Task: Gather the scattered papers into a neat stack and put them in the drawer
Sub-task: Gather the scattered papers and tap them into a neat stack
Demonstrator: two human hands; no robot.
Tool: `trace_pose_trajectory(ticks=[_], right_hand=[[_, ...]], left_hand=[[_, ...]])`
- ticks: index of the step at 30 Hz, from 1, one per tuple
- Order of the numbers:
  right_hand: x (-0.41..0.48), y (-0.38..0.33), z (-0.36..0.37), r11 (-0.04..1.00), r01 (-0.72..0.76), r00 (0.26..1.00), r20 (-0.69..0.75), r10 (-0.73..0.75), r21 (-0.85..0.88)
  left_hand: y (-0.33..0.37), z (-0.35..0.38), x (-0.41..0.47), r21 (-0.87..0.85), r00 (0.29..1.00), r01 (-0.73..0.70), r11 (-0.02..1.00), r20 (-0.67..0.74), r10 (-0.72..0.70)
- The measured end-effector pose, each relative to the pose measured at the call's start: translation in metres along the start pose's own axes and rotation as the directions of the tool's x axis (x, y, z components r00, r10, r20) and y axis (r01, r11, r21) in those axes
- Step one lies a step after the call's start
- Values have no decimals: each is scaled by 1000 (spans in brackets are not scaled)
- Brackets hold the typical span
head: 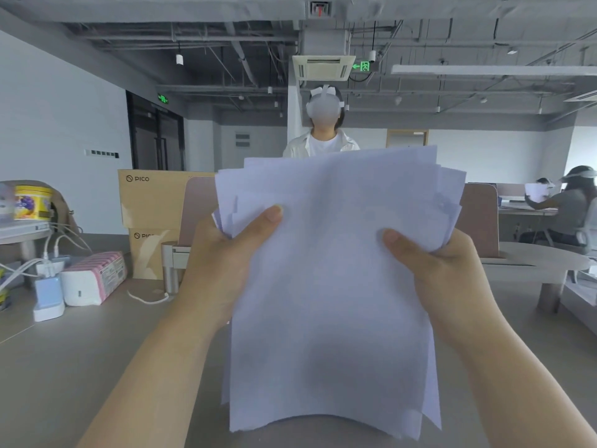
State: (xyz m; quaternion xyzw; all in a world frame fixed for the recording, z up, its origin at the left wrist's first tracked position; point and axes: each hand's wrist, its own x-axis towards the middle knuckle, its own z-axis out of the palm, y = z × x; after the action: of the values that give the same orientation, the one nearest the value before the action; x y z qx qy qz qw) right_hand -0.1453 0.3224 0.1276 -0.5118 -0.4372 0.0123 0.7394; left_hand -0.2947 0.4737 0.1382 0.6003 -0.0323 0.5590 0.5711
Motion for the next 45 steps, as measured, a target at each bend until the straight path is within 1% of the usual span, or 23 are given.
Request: trace_pose_trajectory(ticks=[3,5,8,11,13,16,19,21,23,25,28,30,32,35,38,40,42,45], right_hand=[[0,-7,-1,999,52,999,-13,-52,-12],[0,-10,-3,998,52,999,14,-53,32],[0,-2,-10,991,-48,995,90,38,121],[-1,13,-19,980,-152,984,116,137,127],[-1,22,-22,972,-195,977,111,181,128],[-1,31,-20,967,-229,970,115,216,115],[2,29,-16,969,-218,971,128,203,115],[3,29,-17,970,-212,973,119,198,119],[0,33,-21,966,-237,969,101,226,105],[-6,44,-24,956,-282,958,80,276,77],[-26,66,-27,931,-363,932,22,363,37],[-41,77,-29,917,-399,917,-13,400,23],[-52,81,-30,917,-399,917,-17,400,20],[-58,82,-31,923,-385,923,-2,385,26],[-66,89,-25,893,-449,893,19,449,-22],[-74,98,-21,870,-491,869,39,493,-52],[-79,104,-17,863,-503,862,49,505,-51],[-80,109,-13,869,-494,869,17,494,-14]], left_hand=[[1,0,2,-37,999,-33,999,-42,31],[-3,-2,3,-36,999,-21,999,-36,20],[-14,-11,3,-35,998,54,998,15,-53],[-25,-17,1,-60,993,94,994,75,-89],[-31,-18,0,-92,990,126,988,82,-119],[-36,-14,-1,-72,988,148,986,53,-145],[-33,-9,3,8,993,120,993,18,-120],[-31,-11,5,18,992,118,993,39,-119],[-36,-18,2,22,985,157,987,67,-158],[-45,-27,-8,16,967,237,971,87,-238],[-69,-44,-34,48,905,416,908,71,-419],[-80,-53,-49,91,871,483,871,44,-488],[-81,-57,-56,101,872,486,868,18,-490],[-81,-57,-65,63,869,494,867,13,-495],[-84,-56,-82,117,856,509,853,35,-515],[-91,-57,-92,132,845,528,839,18,-535],[-99,-55,-98,85,826,561,823,0,-563],[-106,-52,-102,23,792,611,791,-12,-611]])
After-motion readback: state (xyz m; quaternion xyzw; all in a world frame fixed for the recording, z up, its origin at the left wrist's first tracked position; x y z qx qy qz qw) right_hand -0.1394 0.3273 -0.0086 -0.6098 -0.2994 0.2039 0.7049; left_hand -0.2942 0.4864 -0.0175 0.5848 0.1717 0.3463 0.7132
